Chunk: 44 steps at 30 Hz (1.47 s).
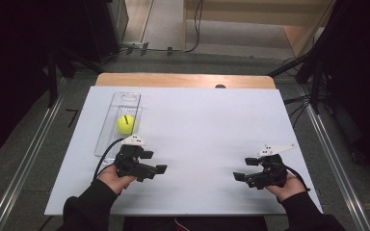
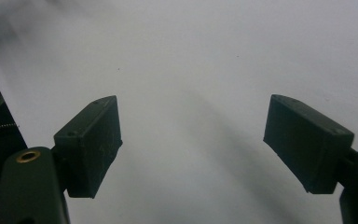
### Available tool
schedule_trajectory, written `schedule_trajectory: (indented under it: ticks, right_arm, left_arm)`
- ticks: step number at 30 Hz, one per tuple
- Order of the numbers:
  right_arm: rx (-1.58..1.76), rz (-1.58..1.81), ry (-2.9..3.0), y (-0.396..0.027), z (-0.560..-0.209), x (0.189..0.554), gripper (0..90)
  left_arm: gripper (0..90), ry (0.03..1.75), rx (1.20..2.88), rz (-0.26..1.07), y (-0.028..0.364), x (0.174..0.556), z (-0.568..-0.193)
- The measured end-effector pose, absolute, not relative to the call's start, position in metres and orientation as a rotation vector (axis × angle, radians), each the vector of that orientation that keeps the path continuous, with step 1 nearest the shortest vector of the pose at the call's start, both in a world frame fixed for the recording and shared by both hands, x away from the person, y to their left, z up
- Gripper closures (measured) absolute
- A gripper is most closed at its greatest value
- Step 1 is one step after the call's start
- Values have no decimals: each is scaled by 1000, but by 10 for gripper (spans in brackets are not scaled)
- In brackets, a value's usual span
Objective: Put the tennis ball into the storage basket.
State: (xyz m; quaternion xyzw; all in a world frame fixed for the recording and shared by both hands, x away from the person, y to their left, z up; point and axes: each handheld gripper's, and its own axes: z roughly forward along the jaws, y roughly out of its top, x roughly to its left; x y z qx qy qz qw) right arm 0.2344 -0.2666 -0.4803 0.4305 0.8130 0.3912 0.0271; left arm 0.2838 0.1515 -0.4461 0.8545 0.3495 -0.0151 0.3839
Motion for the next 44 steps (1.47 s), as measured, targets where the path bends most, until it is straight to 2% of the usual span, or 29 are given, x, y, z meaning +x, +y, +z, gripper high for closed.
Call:
schedule_trajectory:
  ticks: [27, 44]
  right_arm:
    - [1329, 1199, 2515, -266, -481, 235, 169]
    - [1331, 1202, 2517, -266, -481, 235, 169]
  left_arm:
    - [204, 906, 2193, -26, 181, 275, -457]
    - [204, 889, 2197, -34, 184, 276, -457]
